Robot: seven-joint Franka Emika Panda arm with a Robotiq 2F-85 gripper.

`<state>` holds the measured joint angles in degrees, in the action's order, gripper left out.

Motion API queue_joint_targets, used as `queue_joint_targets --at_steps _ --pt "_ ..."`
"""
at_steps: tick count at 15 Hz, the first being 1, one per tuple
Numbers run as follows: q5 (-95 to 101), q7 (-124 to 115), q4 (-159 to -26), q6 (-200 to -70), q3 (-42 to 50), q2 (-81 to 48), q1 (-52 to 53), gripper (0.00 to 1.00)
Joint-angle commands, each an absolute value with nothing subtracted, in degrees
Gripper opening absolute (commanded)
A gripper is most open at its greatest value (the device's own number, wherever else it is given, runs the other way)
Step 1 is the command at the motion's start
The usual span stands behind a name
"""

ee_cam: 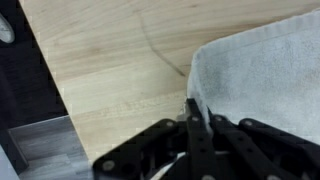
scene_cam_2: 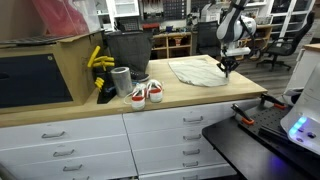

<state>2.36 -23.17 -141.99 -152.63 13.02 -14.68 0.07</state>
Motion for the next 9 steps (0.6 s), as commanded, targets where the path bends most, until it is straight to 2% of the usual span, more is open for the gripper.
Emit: queue_joint_targets --at_steps 1,9 --pt "2.9 -26.1 -139.5 -148.3 12.5 -13.1 0.6 0.01" --pt "2.5 -30.2 -135.5 -145.7 11.5 -14.4 0.9 0.01"
